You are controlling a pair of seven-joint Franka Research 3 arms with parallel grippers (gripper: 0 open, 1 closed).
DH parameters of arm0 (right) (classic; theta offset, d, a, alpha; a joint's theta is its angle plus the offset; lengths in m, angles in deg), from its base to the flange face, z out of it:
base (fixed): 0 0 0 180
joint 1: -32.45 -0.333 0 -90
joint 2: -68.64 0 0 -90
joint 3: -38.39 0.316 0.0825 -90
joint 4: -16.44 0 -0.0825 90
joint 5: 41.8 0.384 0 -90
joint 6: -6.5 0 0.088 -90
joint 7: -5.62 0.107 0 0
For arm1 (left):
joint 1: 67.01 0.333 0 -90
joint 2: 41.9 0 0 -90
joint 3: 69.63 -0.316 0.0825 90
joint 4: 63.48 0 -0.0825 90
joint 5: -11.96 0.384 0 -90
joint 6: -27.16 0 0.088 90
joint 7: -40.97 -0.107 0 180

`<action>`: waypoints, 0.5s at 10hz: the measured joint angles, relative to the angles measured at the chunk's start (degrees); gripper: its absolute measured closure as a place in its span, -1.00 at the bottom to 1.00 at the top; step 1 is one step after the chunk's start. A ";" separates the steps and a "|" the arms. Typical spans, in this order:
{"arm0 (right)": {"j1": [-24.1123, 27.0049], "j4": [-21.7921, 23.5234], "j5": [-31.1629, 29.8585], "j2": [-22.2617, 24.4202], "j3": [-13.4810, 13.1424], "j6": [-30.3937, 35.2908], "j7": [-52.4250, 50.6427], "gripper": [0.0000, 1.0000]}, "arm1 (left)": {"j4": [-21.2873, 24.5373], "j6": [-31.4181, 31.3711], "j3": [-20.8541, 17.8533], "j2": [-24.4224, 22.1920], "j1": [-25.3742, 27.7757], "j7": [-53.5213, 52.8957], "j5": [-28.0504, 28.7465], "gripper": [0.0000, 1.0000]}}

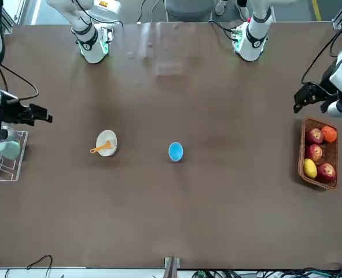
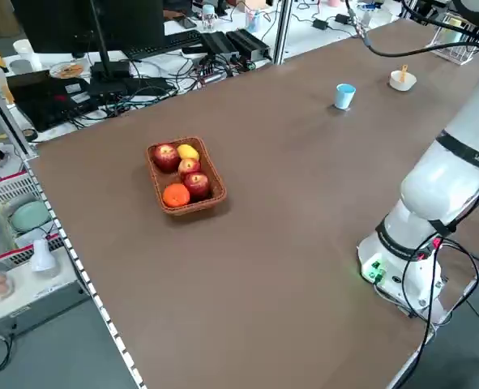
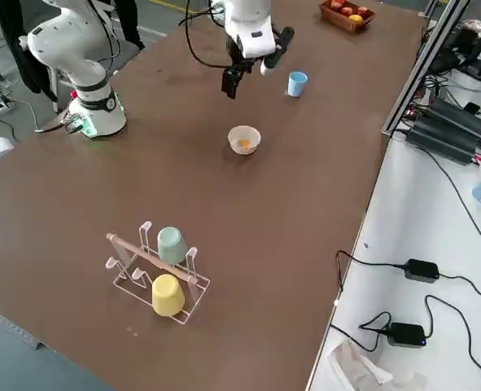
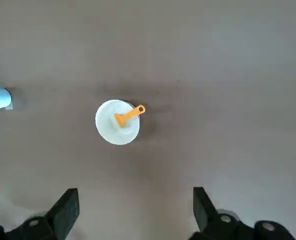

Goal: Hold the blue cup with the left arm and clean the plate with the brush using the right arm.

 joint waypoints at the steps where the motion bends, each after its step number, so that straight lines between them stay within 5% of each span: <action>1: -0.02 -1.40 -0.89 0.54 0.07 1.08 0.05 -1.00 | 0.00 0.01 0.02 0.36 0.01 -0.14 0.00 -0.99; 5: -0.03 -2.25 -3.68 3.87 0.11 1.43 0.20 -1.00 | -0.03 0.01 0.02 1.07 0.03 -1.77 0.00 -0.99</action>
